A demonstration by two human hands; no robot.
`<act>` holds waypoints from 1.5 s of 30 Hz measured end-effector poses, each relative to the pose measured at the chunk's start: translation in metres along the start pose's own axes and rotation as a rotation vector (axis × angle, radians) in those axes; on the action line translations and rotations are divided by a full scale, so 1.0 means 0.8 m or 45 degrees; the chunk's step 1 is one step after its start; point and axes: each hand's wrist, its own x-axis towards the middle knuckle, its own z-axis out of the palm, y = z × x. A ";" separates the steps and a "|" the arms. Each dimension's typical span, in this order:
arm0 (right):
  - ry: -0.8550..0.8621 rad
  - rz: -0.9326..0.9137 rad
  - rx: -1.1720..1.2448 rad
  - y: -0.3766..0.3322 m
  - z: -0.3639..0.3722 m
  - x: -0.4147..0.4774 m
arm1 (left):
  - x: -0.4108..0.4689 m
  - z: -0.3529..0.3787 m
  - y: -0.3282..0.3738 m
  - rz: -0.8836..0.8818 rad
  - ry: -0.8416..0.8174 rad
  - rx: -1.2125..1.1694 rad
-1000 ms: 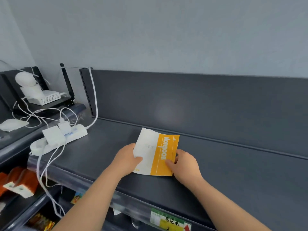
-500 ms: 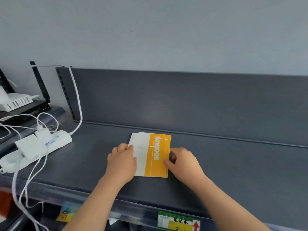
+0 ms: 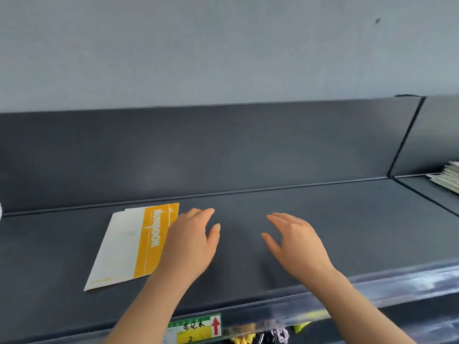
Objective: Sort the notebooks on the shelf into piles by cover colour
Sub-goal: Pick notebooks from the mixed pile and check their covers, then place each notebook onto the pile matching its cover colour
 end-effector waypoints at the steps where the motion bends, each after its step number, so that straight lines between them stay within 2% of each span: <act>1: 0.001 0.026 -0.007 0.016 -0.008 -0.007 | 0.003 0.008 0.016 0.025 -0.008 -0.017; 10: 0.111 0.256 -0.078 0.197 -0.101 -0.075 | 0.018 0.092 0.205 0.295 -0.081 0.010; 19: 0.150 0.433 -0.140 0.408 -0.207 -0.151 | 0.019 0.193 0.435 0.448 -0.115 -0.030; 26: 0.193 0.615 -0.137 0.544 -0.264 -0.194 | 0.030 0.267 0.572 0.547 -0.197 -0.094; 36: 0.267 0.760 -0.204 0.725 -0.320 -0.184 | 0.102 0.361 0.745 0.730 -0.204 -0.136; 45: 0.319 0.876 -0.178 0.887 -0.363 -0.135 | 0.195 0.438 0.887 0.797 -0.231 -0.185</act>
